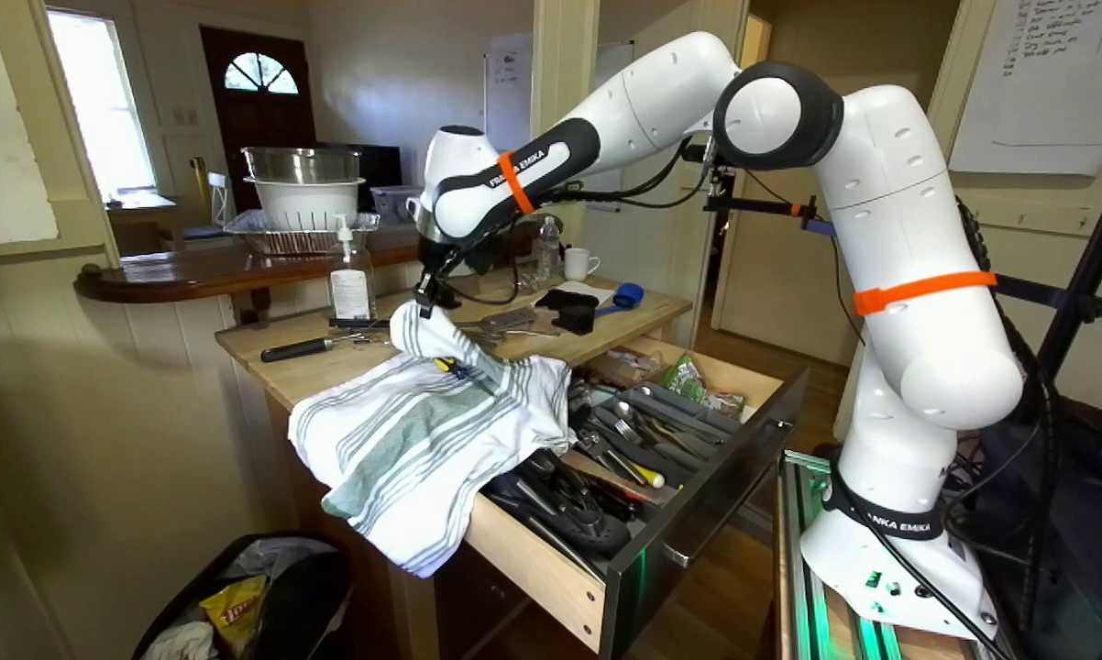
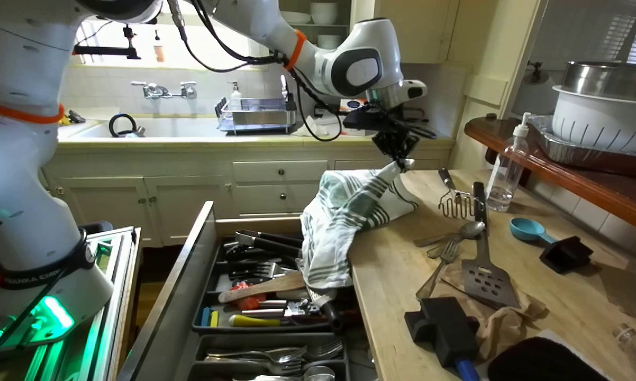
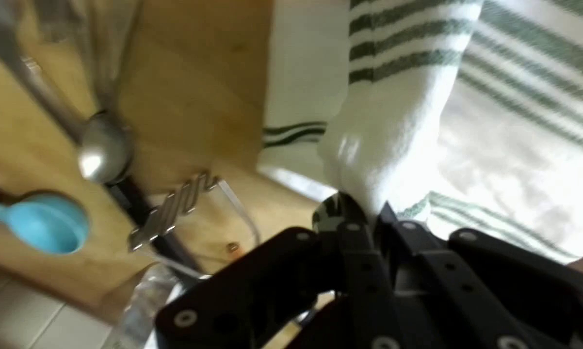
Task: Unfold the green and white towel and lay it out on the countertop.
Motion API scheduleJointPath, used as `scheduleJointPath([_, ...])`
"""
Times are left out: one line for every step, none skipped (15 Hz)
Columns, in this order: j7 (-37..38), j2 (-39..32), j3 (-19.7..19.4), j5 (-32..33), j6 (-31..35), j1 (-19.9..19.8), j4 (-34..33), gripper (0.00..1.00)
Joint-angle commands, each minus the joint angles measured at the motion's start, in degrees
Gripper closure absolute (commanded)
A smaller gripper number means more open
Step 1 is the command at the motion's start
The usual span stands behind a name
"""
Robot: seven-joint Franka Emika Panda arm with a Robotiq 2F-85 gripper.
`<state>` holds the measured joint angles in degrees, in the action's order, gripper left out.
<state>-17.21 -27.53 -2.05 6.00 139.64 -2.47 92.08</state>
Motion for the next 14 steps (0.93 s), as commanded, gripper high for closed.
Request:
scheduleJointPath([0.25, 0.14, 0.32, 0.79, -0.24, -0.93, -0.96, 0.93])
scheduleJointPath([0.19, 0.19, 0.44, 0.72, -0.24, -1.20, -0.93, 0.93])
scheduleJointPath([0.18, 0.11, 0.62, 0.70, -0.24, -1.20, -0.72, 0.93])
scheduleJointPath([0.18, -0.03, 0.88, 0.67, -0.23, -1.08, -0.60, 0.93])
scheduleJointPath([0.20, -0.11, 1.06, 0.66, -0.23, -0.93, -0.55, 0.93])
scheduleJointPath([0.20, -0.14, 1.16, 0.65, -0.23, -0.85, -0.54, 0.98])
scheduleJointPath([2.53, -1.43, -1.97, 5.85, 3.43, 0.57, -1.09, 0.98])
scheduleJointPath([3.62, -2.47, -4.07, 9.21, 5.45, 0.76, -2.10, 0.98])
scheduleJointPath([3.61, -3.13, -5.56, 11.38, 6.75, -0.06, -2.87, 0.98])
scheduleJointPath([5.38, -3.58, -7.57, 13.84, 8.22, -0.13, -3.02, 0.98])
scheduleJointPath([7.11, -4.22, -9.71, 15.87, 9.46, -0.48, -3.36, 0.98])
scheduleJointPath([9.00, -4.90, -12.05, 18.22, 10.53, -0.47, -3.79, 0.98])
scheduleJointPath([11.31, -5.69, -14.52, 20.42, 10.56, -0.32, -4.33, 0.98])
scheduleJointPath([13.67, -6.63, -16.95, 22.68, 10.52, -0.10, -5.00, 0.98])
